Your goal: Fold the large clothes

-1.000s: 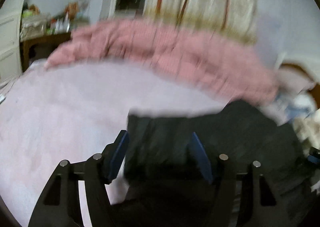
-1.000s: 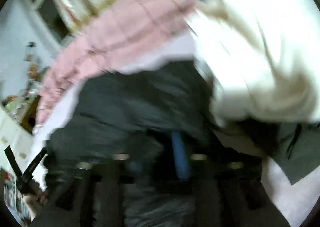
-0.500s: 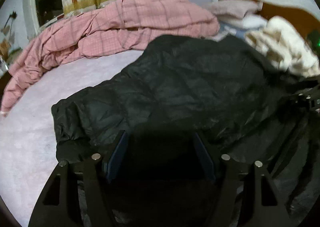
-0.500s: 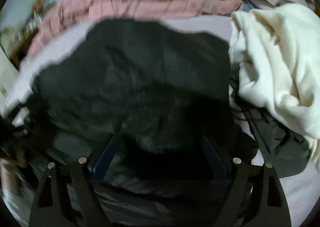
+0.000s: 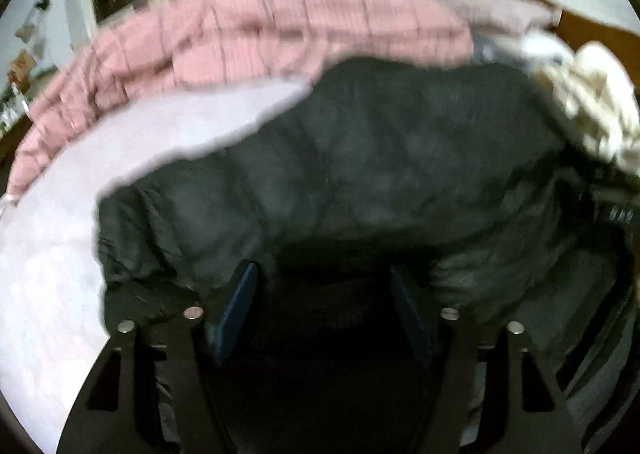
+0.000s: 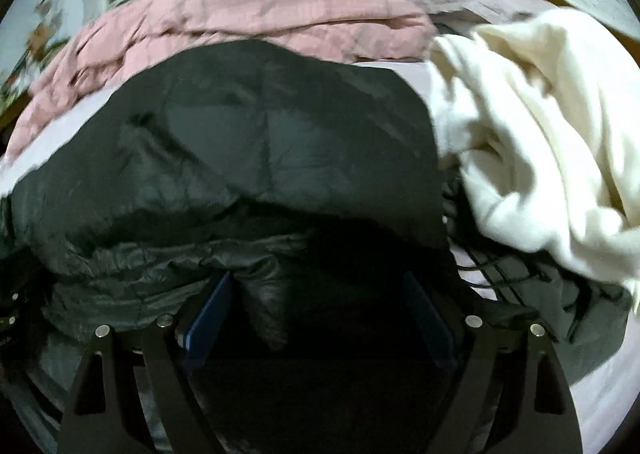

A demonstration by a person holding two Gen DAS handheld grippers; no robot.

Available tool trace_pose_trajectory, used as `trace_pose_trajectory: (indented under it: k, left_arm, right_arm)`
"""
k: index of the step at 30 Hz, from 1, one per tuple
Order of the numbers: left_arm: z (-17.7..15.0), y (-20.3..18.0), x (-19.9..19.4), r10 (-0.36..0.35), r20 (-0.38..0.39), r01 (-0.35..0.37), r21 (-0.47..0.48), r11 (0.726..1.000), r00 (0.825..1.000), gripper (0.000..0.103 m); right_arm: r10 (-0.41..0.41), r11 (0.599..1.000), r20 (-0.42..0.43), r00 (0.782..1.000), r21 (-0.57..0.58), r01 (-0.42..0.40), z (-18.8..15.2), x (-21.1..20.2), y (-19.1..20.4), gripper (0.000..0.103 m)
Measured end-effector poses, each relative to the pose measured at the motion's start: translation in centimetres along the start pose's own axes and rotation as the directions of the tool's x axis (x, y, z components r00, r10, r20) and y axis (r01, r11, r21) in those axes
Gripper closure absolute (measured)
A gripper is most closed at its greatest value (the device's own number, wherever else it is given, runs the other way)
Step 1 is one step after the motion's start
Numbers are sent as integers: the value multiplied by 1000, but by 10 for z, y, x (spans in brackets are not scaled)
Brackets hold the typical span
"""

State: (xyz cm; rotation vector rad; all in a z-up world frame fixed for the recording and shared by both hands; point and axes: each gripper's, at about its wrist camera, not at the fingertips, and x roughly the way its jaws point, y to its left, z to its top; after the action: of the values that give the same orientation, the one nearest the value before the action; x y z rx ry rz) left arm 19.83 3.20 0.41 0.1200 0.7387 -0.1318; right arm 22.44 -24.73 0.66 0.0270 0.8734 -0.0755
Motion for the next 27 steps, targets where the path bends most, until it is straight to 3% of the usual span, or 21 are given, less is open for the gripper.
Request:
trace_pose_trajectory:
  k: [3,5,8,12,14,17,19,24,25,26,27]
  left_arm:
    - [6,-8,-39,40,183,-43,8,999,982,41]
    - [1,-15,-62,56,249,-63,20,998,967,41]
    - [-19,-20,-92,28,282,-25,-13,1000,959,58]
    - [-39,-38,-134,58,317,-65,11,998,947,58]
    - [-46,-37,-162,51,355,-44,-28,999,933,58]
    - [-54,-31,-196,58,399,-37,-61,997,915,60]
    - [-57,-29,-208,59,411,-44,-46,998,910,61]
    - [-71,-35,-223,85,391,-75,-41,996,916,67]
    - [-78,-38,-228,77,394,-66,-41,997,916,69]
    - [-84,-42,-230,58,383,-48,-36,998,922,79]
    - [-91,-46,-230,48,365,-37,-36,999,930,90]
  right_arm:
    - [77,996,67,995,-38,-75,-1,-45,9,18]
    - [94,993,164,982,-81,-82,-4,-88,8,18]
    - [81,995,271,959,-74,-64,-17,-131,-8,18]
    - [98,994,314,944,-81,-76,-44,-169,-32,18]
    - [98,994,357,929,-83,-73,-65,-193,-43,18]
    - [47,997,397,917,-80,-17,-89,-214,-51,22]
    - [17,996,390,921,-85,18,-102,-216,-52,24]
    - [11,994,360,933,-101,27,-135,-224,-70,50]
    - [14,991,343,939,-129,33,-139,-225,-70,67]
    - [16,989,324,946,-145,33,-144,-226,-71,76]
    - [20,990,323,946,-135,26,-146,-227,-73,77]
